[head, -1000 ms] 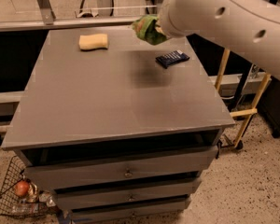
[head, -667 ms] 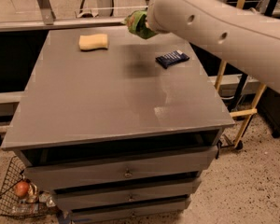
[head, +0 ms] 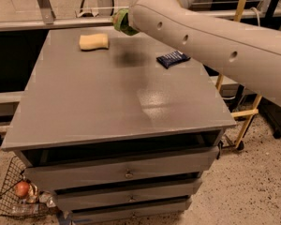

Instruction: Move green rice chip bag near sponge

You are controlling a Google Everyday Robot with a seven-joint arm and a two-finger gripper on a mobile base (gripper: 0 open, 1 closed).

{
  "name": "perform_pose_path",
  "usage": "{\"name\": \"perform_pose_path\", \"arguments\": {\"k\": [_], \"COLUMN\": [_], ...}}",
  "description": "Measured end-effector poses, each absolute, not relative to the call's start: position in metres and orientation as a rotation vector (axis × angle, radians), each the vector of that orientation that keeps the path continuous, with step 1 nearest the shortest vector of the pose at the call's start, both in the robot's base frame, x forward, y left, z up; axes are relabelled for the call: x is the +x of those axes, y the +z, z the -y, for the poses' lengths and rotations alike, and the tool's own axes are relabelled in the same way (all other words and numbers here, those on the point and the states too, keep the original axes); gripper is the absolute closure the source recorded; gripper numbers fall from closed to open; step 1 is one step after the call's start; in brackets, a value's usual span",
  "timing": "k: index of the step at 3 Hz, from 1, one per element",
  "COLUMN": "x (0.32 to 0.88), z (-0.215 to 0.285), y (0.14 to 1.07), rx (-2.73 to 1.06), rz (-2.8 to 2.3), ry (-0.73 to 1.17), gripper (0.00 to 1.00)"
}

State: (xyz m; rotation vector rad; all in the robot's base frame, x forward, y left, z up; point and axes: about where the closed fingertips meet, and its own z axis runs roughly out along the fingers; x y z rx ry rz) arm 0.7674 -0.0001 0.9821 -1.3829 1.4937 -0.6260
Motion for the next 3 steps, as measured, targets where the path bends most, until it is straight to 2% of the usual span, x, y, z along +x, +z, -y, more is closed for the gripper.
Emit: {"name": "perform_pose_path", "arguments": {"k": [3], "x": [0.805], "z": [-0.069], "y": [0.946], "rx": [-1.438], "rz": [-1.471], "ry": [-0.488], "gripper": [1.0]}}
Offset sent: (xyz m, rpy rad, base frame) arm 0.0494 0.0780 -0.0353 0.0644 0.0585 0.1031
